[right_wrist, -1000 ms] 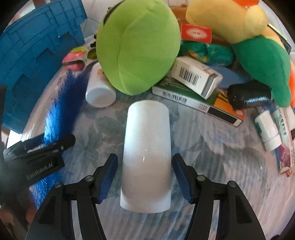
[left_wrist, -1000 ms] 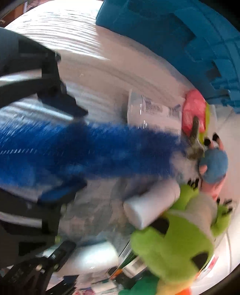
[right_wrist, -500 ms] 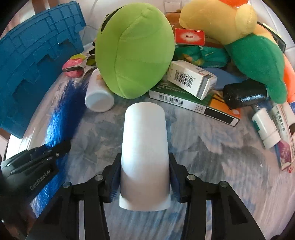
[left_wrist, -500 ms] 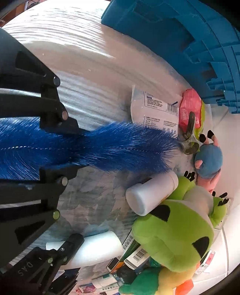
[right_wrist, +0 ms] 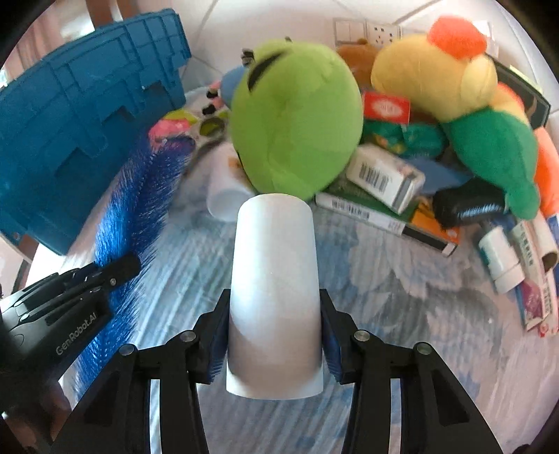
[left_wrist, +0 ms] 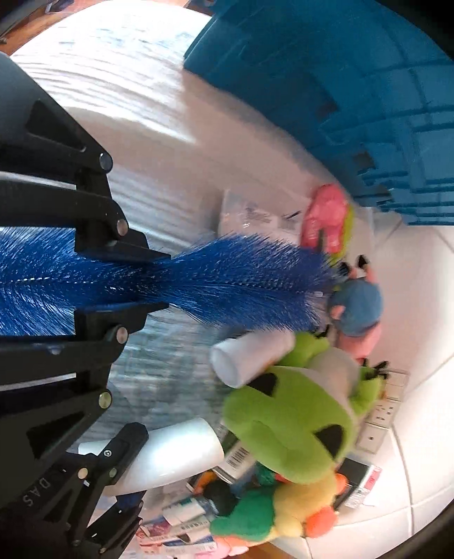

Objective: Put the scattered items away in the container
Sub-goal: 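Lift and carry the duster with the left tool while the right tool carries the roll to the crate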

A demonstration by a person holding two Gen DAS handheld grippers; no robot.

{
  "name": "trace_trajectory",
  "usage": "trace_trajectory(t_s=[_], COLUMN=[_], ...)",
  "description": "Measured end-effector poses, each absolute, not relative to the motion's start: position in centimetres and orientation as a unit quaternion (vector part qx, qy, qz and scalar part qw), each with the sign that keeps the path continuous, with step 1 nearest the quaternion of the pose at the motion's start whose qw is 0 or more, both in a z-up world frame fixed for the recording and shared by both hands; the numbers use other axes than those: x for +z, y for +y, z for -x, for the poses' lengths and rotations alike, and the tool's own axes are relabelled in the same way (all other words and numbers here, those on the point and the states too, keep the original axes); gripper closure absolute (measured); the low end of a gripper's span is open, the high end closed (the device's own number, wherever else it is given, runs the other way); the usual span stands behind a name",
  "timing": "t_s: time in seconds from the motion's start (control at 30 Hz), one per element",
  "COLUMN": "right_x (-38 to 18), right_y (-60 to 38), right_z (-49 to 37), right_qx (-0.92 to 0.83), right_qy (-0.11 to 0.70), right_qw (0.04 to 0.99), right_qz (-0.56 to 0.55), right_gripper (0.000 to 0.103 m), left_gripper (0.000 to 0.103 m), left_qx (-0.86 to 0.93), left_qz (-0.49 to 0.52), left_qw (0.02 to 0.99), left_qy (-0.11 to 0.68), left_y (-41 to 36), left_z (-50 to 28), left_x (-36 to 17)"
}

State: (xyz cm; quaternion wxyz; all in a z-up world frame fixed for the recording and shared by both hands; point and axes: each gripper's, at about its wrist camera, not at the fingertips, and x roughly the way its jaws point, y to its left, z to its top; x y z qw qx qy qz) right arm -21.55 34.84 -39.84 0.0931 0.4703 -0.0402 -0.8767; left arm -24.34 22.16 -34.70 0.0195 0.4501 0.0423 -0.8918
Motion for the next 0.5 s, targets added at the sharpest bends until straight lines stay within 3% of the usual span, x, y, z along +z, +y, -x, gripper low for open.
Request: trace_trajectory(t_s=[0.5], right_x=[-27.0], right_y=[32.7], right_z=[21.1], right_qx=[-0.922], right_qy=[-0.013], right_qw=[0.149], right_qz=[-0.356], right_gripper=[0.058], left_gripper=[0.086], left_qx=[-0.944], left_qz=[-0.324], left_qw=[0.041], left_qy=[0.038], left_y=[20.3], left_z=[21.9], left_x=[-21.6])
